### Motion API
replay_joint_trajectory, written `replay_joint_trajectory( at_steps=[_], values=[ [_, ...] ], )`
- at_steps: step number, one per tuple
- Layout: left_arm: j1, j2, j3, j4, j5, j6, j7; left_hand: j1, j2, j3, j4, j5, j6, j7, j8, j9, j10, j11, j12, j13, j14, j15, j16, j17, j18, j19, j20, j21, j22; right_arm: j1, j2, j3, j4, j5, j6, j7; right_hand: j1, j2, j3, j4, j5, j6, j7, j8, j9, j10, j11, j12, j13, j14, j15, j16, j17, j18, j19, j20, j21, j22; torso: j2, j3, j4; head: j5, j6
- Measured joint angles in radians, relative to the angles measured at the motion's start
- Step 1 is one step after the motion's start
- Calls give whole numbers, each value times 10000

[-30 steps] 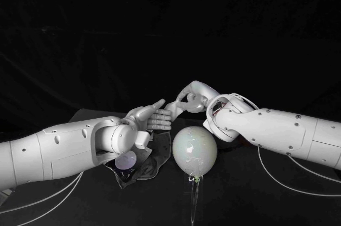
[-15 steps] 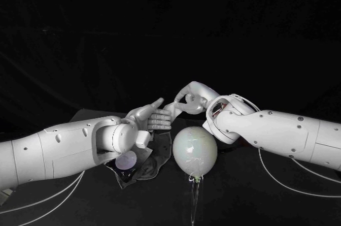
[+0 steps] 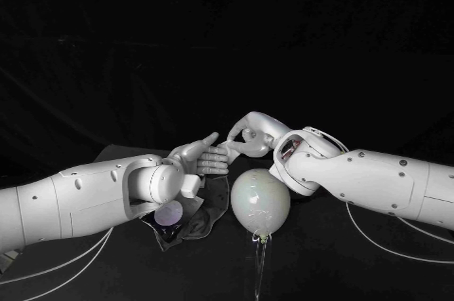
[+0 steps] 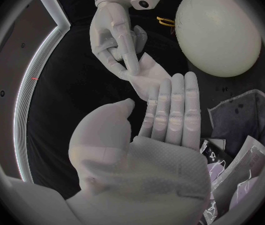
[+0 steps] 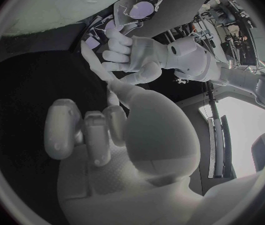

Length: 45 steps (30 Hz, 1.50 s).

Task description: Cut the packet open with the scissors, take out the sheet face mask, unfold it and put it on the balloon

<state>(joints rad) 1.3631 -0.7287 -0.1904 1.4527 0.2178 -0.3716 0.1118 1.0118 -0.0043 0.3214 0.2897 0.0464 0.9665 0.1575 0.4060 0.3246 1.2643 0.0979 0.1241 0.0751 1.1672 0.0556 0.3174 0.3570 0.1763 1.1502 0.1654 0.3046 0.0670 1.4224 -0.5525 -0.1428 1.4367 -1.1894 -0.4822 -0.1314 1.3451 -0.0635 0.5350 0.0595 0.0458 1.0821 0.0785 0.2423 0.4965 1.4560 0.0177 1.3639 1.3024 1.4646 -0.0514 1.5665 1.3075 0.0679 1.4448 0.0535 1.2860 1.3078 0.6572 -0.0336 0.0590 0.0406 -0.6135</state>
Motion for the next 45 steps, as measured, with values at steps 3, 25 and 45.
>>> replay_joint_trajectory(
  at_steps=[3, 25, 45],
  values=[
    [-1, -16, 0, 12, 0, -6, -18, 355, 23, 1, 0, 0, 37, -37, 0, 10, 85, -16, 0, 0, 54, -51, 1, 61, -60, 68, -24, -37, 0, -20, -48, -7, 95, -217, 126, 79, 0, 0, 0, 0, 0, -1, 0, -10, 0, 0, 0, 0, 0, 0, 0, -1, -2, 0, 0, 1, -2, 1, 1, 1, 0, 15, -10],
    [-2, -99, 2, 68, 0, -108, 52, 2956, -580, 2448, -790, -1, 36, -111, 209, 200, 356, -137, -166, -54, 213, -141, 0, 496, -76, 401, -188, -204, 23, -83, -139, -23, 323, -1382, 506, 228, -2, -2, 21, -21, -40, -22, 17, 29, 0, 0, 0, 27, 0, 23, -23, 7, 6, 0, -4, 4, -3, -5, 0, 6, -6, -1, -16],
    [-2, -117, 2, 75, -12, -213, 259, 3273, -1369, 3317, -1826, 22, -172, -122, 898, 738, 589, -163, -440, -68, 311, -169, -233, 761, -38, 580, -368, 31, 207, -131, -141, -37, 356, -1627, 636, 203, -57, -54, 17, -17, 7, -18, -18, 49, 0, 0, 0, 20, -3, 22, -21, 3, -2, -1, -5, 5, -4, 3, 1, 3, -6, -1, -52]
  ],
)
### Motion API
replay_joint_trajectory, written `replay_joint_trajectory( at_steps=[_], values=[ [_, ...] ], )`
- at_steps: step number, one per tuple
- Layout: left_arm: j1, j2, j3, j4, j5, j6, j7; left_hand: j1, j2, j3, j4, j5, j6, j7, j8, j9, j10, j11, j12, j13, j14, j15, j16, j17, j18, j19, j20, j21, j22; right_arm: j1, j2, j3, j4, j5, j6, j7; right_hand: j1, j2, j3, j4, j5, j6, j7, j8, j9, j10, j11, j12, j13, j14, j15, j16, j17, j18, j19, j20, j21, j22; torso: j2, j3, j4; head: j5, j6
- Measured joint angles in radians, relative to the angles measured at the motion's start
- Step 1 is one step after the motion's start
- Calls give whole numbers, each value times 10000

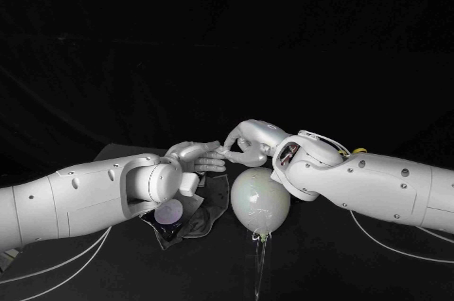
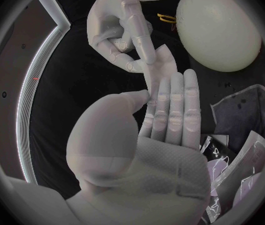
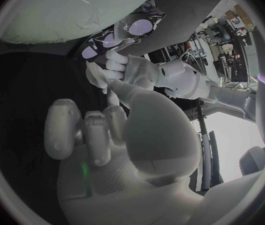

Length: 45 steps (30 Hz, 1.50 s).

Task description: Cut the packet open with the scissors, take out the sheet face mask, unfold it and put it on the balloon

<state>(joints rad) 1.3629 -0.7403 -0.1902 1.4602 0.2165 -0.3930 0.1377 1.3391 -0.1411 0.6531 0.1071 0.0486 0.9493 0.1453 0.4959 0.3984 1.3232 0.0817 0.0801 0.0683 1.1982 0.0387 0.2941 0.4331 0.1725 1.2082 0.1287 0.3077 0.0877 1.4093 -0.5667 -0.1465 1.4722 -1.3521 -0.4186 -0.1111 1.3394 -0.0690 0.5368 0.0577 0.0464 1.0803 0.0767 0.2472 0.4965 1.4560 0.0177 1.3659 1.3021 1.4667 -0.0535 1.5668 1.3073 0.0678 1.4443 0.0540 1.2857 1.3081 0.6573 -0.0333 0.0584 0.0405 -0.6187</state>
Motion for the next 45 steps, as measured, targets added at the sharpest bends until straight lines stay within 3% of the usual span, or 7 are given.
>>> replay_joint_trajectory(
  at_steps=[6, 10, 12, 22, 26, 32, 45],
  values=[
    [0, 2, 0, -1, -90, -4, 38, 186, 57, -169, -169, -24, -14, 14, 42, 52, 123, -8, -1, -8, 77, -62, -42, 10, -4, 54, -54, 208, 117, -6, -28, -2, 8, -5, -32, 0, -35, -35, -28, 9, -1, -1, 0, 0, 0, 0, 0, -79, 0, -1, 1, 5, 2, 1, 0, 0, -72, -1, 0, 0, -1, 5, -8],
    [0, 2, 0, -3, -253, -23, 90, 252, 105, -205, -205, -26, -10, 10, 111, 65, 246, -66, -2, -8, 225, -117, -42, 37, -14, 12, -130, 427, 245, -10, -100, -3, 40, 56, -102, 4, -531, -528, -475, 367, 34, -204, 127, -11, 64, 20, -21, -309, 0, -1, 1, 5, 3, 0, -1, 1, -256, -2, -1, 1, -1, 6, -8],
    [0, -1, 0, -9, -357, -50, 123, 257, 110, -248, -249, -21, 64, -63, 150, 68, 357, -106, -2, 2, 340, -162, -47, 77, -22, -60, -202, 687, 412, -14, -169, -3, 71, 123, -145, 14, -905, -902, -828, 572, 32, -553, 260, -295, -145, 45, 4, -525, -1, 13, 60, 4, 8, 1, -111, 70, -421, -4, 0, 1, -1, 6, -4],
    [0, -52, 2, -32, -738, -238, 294, 253, 105, -249, -249, 11, 79, -79, 175, 216, 446, -124, 1, 9, 376, -188, -49, 153, -118, -490, -339, 1512, 957, -25, -657, -6, 325, 622, -309, 88, -1380, -1377, -1501, 1117, 33, -971, 509, -641, -447, -56, 239, -1087, -1, -5, 283, -4, 9, 1, -348, 241, -963, -7, 0, 0, 0, 6, 9],
    [-1, -66, 3, -60, -886, -261, 382, 237, 89, -249, -249, 11, 79, -78, 164, 336, 460, -139, -37, 8, 388, -176, -50, 171, -126, -633, -343, 1707, 1090, -27, -867, -6, 347, 1082, -433, 130, -1477, -1306, -1716, 1422, 33, -976, 514, -669, -537, -72, 256, -1099, -1, -3, 286, -21, 8, 0, -374, 267, -997, -6, -1, 0, -1, 15, 7],
    [-1, -97, 6, -133, -1546, -181, 549, 130, 143, -249, -249, 11, 79, -78, 108, 399, 460, -138, -75, 8, 389, -175, -109, 195, -186, -850, -337, 1948, 1261, -27, -991, -6, 236, 2074, -665, 136, -1115, -897, -1629, 1518, 121, -917, 466, -669, -624, -72, 256, -937, -2, -3, 286, 5, 4, 1, -349, 292, -865, -1, -2, 2, -1, 35, -5],
    [-1, -92, 20, -105, -3308, 288, 828, 118, 131, -254, -254, 10, 80, -78, -6, 472, 419, -97, -75, 7, 346, -131, -155, 225, -196, -1134, -305, 2217, 1471, -81, -338, -16, -40, 3248, -1154, -86, -907, -690, -1528, 1506, 137, -868, 481, -669, -689, 0, 251, -863, -2, -4, 286, 4, 1, 0, -279, 286, -795, -1, 5, -1, 6, -47, 11]
  ],
)
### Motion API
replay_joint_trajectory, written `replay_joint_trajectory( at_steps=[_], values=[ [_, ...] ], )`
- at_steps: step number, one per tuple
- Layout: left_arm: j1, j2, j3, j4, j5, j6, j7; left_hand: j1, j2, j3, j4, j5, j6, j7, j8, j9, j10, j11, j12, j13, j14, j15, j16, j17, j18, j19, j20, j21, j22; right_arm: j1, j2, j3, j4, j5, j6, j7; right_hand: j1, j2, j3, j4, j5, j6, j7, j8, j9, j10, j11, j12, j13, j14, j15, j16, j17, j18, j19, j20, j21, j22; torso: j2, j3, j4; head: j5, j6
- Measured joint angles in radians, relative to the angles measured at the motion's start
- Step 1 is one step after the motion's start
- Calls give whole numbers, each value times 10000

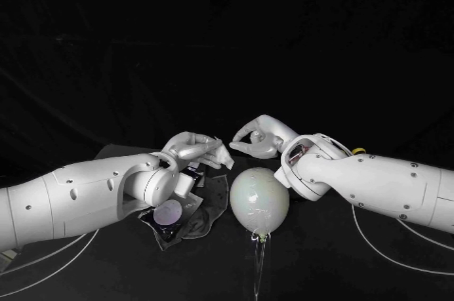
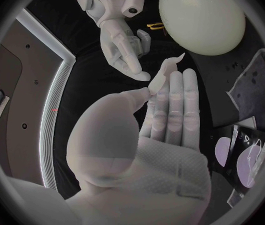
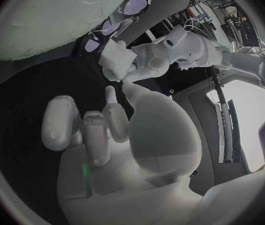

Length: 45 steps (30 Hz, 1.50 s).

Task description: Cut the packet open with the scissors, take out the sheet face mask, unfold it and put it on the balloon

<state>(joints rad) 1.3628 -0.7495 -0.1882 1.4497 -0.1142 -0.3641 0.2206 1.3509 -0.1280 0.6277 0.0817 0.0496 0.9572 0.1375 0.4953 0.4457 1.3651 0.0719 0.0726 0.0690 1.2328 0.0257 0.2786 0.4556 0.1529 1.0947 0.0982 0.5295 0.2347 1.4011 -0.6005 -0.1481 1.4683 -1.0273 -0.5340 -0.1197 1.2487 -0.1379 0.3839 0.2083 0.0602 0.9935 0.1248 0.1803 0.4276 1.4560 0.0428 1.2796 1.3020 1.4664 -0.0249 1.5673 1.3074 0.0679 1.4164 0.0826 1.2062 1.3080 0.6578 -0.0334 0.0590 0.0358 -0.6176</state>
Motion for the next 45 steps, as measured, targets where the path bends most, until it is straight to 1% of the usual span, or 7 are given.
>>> replay_joint_trajectory(
  at_steps=[8, 23, 27, 34, 40, 43, 45],
  values=[
    [0, 2, 4, 44, -486, 173, 83, -63, 42, -22, -22, -1, 0, 0, -2, -1, -1, 0, 0, -1, -1, 1, -38, 14, -13, -50, 17, 70, 44, -44, 233, -5, -111, 171, -150, -113, 48, -48, 0, 0, 0, 0, -1, 0, -27, -1, 0, 0, 0, 0, 0, -7, 8, 0, 0, 0, 0, -7, 2, -2, 6, -14, -5],
    [0, 6, 9, 51, -763, 199, 179, -22, 83, -22, -22, -33, 0, 0, -5, -11, -36, 35, 0, -1, -2, 6, -39, 13, -68, -147, 9, 115, 70, -94, 293, -24, -59, 185, -134, -212, 136, -57, 0, 0, 0, 200, -34, 1, -54, -1, 0, -2, 0, 0, 1, 1, 6, 0, -2, 0, -1, 0, -7, 2, -6, -14, -22],
    [0, 7, 10, 64, -786, 196, 190, -22, 83, -22, -22, -34, 0, 1, -6, -11, -36, 35, 0, -1, -2, 35, -38, 20, -71, -146, 10, 116, 82, -99, 306, -25, -29, 180, -125, -218, 290, -58, 13, -71, 0, 319, -101, 52, -55, 35, -37, -2, 0, 0, 1, 1, 0, 0, -2, 0, -1, 2, -7, 2, -6, -22, -21],
    [0, 12, 10, 78, -802, 183, 192, -22, 83, -22, -22, -35, 0, 1, -42, 0, -36, 35, 0, -2, -1, 36, -39, 23, -74, -146, 10, 115, 88, -109, 324, -26, -8, 176, -124, -218, 608, 152, 115, -173, -19, 504, -178, 168, -89, 70, -72, 37, 0, 0, 0, 0, -1, 0, 35, -38, -2, 1, -7, 1, 0, -20, -33],
    [-3, 18, 9, 94, -813, 173, 186, -23, 83, -21, -21, -36, 0, 1, -43, 5, -36, 35, 0, -2, -1, 38, -38, 23, -77, -146, 10, 154, 90, -110, 327, -26, -6, 175, -130, -216, 969, 412, 363, -413, -86, 757, -343, 392, -68, 94, -233, 128, 97, -2, -151, -6, 1, 0, 124, -127, 78, -3, -7, 1, 0, -25, -41],
    [-7, 15, 4, 98, -818, 163, 175, -23, 82, -21, -21, -36, 0, 1, -43, 6, -36, 35, 0, -2, -1, 38, -38, 22, -79, -146, 10, 154, 99, -110, 325, -23, -6, 174, -138, -215, 1084, 528, 484, -456, -89, 867, -400, 522, 2, 108, -286, 167, 85, -15, -166, -7, 1, 0, 143, -146, 138, -6, -7, 2, 0, -18, -46],
    [-8, 9, 3, 99, -822, 152, 166, -23, 82, -21, -21, -37, 0, 1, -54, 5, -36, 35, 0, -2, 0, 39, -38, 22, -81, -146, 10, 154, 99, -110, 320, -20, -4, 174, -149, -210, 1230, 673, 608, -581, -106, 933, -465, 672, 74, 73, -324, 271, 83, -15, -240, -8, 5, -1, 198, -201, 242, -7, -7, 2, -3, -16, -50]
  ],
)
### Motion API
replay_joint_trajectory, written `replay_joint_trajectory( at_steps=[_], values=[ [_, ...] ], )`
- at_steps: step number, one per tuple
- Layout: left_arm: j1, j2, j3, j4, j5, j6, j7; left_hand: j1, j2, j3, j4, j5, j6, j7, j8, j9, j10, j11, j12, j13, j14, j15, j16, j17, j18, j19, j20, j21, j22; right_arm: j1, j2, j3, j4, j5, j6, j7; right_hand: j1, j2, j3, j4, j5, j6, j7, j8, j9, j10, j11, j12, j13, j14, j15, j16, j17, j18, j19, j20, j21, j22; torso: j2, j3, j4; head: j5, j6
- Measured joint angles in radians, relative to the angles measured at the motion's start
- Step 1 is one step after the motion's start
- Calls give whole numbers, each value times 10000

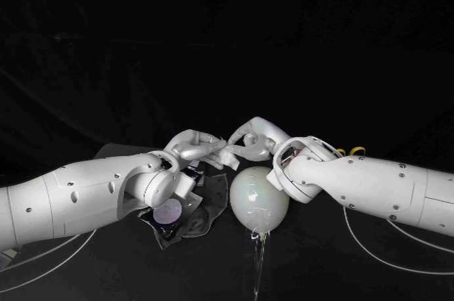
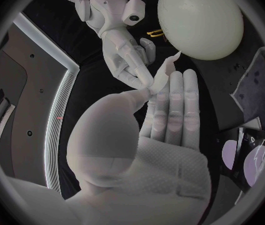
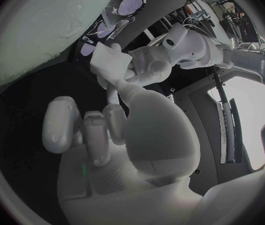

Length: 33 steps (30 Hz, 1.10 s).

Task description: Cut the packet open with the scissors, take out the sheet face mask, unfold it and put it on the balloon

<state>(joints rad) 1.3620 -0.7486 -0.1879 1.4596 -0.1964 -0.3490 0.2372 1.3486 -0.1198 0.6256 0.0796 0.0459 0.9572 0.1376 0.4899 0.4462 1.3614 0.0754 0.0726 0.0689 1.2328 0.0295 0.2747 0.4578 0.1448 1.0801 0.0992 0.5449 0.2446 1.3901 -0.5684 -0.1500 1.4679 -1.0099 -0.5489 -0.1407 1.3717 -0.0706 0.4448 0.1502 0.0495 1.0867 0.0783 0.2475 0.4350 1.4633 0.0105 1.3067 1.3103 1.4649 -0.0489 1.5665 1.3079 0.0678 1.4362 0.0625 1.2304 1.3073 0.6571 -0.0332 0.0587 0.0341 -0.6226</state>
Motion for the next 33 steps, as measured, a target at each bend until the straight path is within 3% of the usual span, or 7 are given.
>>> replay_joint_trajectory(
  at_steps=[8, 33],
  values=[
    [-1, -6, 1, 1, -16, -30, -5, -1, -1, 0, 0, -4, 0, 0, -4, -2, 0, 0, 0, -1, 1, 2, 0, 9, -4, 0, 0, 0, 0, 0, -17, 0, 19, -4, -38, 11, 142, 142, 147, -84, -12, 10, -11, 156, 91, 1, -1, 53, 36, 3, -33, -26, 2, -1, 49, -50, 66, 3, 2, 2, -3, 12, -13],
    [4, -158, 8, -23, -31, -152, 3, -3, -2, 0, 0, 34, 0, 0, -46, 28, 0, 0, 0, -1, 16, 17, 0, 23, 101, -29, 32, 82, 55, -25, -182, -7, 10, -7, -44, 6, 155, 155, 235, -157, -58, 19, -30, 329, 158, -17, -54, 169, -2, 36, -66, 1, -5, -3, 86, -88, 181, 3, 3, 0, 0, 31, 12]
  ],
)
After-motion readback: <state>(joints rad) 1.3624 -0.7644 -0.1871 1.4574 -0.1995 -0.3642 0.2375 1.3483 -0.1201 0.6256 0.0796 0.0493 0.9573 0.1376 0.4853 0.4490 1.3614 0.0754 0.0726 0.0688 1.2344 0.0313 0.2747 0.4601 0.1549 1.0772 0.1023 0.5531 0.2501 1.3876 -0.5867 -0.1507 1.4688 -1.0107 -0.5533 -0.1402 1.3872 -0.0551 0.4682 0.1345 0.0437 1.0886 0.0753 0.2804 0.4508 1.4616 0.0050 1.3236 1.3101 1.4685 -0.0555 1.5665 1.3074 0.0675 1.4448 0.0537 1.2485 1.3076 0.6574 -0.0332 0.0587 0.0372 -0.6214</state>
